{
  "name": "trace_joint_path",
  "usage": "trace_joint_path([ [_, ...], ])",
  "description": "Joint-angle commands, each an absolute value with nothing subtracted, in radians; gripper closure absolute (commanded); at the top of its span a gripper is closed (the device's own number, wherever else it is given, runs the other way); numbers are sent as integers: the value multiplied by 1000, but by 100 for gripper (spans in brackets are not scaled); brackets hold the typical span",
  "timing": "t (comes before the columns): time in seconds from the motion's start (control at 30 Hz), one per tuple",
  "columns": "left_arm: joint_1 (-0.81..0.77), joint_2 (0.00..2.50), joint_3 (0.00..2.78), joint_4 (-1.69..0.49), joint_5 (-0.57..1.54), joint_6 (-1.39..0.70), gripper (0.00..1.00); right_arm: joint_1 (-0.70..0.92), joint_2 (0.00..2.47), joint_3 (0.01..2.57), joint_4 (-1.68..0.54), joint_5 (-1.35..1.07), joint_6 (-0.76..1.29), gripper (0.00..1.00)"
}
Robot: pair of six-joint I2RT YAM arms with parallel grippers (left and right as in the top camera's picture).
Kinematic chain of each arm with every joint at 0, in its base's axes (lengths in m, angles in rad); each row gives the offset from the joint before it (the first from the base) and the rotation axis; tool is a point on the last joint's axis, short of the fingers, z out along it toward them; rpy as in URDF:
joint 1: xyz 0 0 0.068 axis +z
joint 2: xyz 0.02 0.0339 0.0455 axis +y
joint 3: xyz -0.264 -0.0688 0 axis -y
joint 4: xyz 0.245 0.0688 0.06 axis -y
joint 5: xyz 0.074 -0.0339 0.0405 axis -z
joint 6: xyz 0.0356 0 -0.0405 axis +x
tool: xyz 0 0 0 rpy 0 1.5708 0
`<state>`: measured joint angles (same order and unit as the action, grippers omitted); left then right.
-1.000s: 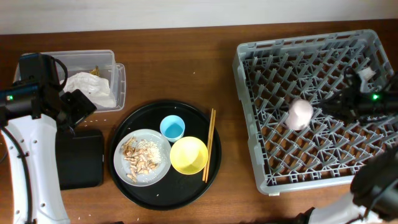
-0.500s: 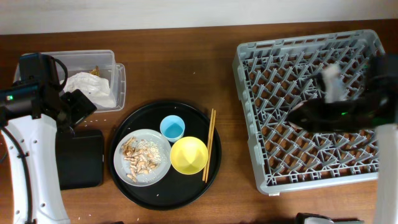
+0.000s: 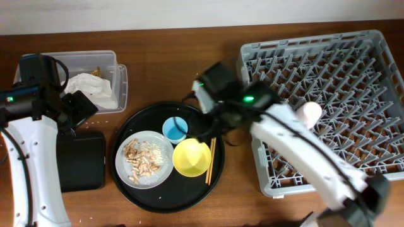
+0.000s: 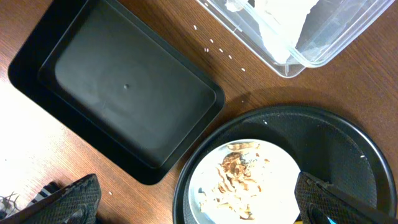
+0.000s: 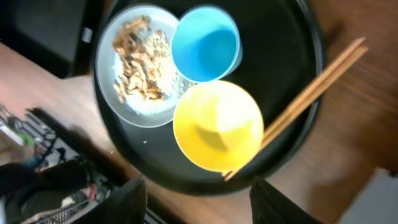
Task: Sort waste into correct bins and load items into the dishwasher rack
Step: 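Move the right gripper back to the tray and grasp the blue cup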
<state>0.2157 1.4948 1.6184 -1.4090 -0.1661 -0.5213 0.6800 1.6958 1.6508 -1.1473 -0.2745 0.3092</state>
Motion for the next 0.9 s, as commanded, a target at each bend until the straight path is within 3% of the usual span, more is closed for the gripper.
trace_joint_path([
  [0.0, 217, 1486, 1616, -1407, -177, -534, 1, 734, 1786, 1674, -1040, -216, 361, 45],
  [0.17, 217, 1486, 1616, -1407, -177, -534, 1, 793, 1834, 1674, -898, -196, 348, 44],
  [0.4, 217, 1486, 1616, -1407, -177, -534, 1, 922, 1926, 1674, -761, 56, 350, 46],
  [0.57, 217, 1486, 1616, -1407, -177, -534, 1, 968, 2008, 1674, -759, 189, 410, 51],
  [0.87, 217, 1486, 1616, -1407, -177, -534, 1, 970, 2055, 1674, -765, 218, 417, 57],
])
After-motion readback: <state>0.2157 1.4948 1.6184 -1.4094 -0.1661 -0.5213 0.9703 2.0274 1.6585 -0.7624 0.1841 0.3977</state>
